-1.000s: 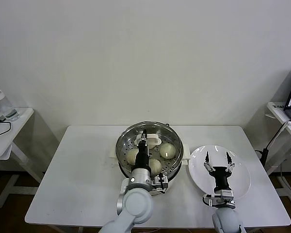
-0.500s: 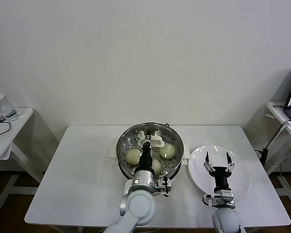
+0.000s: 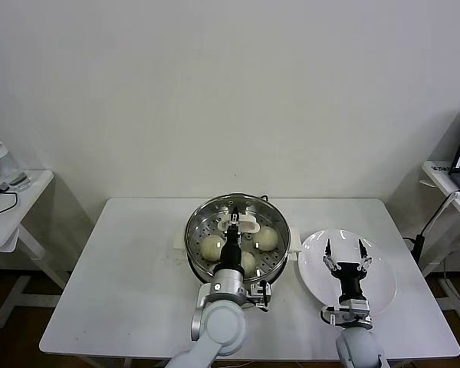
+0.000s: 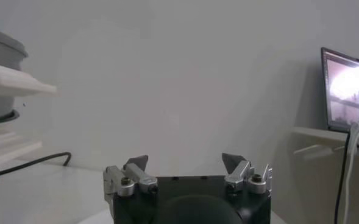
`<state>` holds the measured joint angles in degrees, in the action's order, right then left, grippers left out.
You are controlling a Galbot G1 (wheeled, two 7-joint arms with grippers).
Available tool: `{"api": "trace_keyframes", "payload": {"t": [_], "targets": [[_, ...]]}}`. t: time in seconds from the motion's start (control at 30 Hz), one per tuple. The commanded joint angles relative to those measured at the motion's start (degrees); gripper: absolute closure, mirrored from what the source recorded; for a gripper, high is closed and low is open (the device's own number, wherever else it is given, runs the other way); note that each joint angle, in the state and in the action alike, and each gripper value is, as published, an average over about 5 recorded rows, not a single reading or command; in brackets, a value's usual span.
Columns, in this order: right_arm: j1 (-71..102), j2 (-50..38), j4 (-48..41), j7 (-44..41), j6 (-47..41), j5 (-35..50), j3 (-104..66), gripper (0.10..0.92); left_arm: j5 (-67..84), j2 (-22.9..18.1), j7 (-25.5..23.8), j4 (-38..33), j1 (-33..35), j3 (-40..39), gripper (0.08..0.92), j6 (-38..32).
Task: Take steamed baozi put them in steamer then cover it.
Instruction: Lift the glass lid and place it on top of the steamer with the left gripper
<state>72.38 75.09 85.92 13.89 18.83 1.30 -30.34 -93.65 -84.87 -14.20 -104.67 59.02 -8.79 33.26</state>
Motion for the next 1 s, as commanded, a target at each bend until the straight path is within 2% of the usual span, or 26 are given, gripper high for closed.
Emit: {"api": "trace_keyframes", "payload": {"t": [0.03,1.0], "targets": [[-0.1,0.0,-0.1,0.0,0.1,0.0,-0.1,0.203,-0.5,-0.1,0.5,0.2,0.2,0.0,0.811,-0.6],[-0.4,0.3,-0.1,0.2,0.6,-0.7,-0.2,0.203,3.4,0.1,-0.8,0.0,-0.4,0.6,0.811,-0.4]]}}
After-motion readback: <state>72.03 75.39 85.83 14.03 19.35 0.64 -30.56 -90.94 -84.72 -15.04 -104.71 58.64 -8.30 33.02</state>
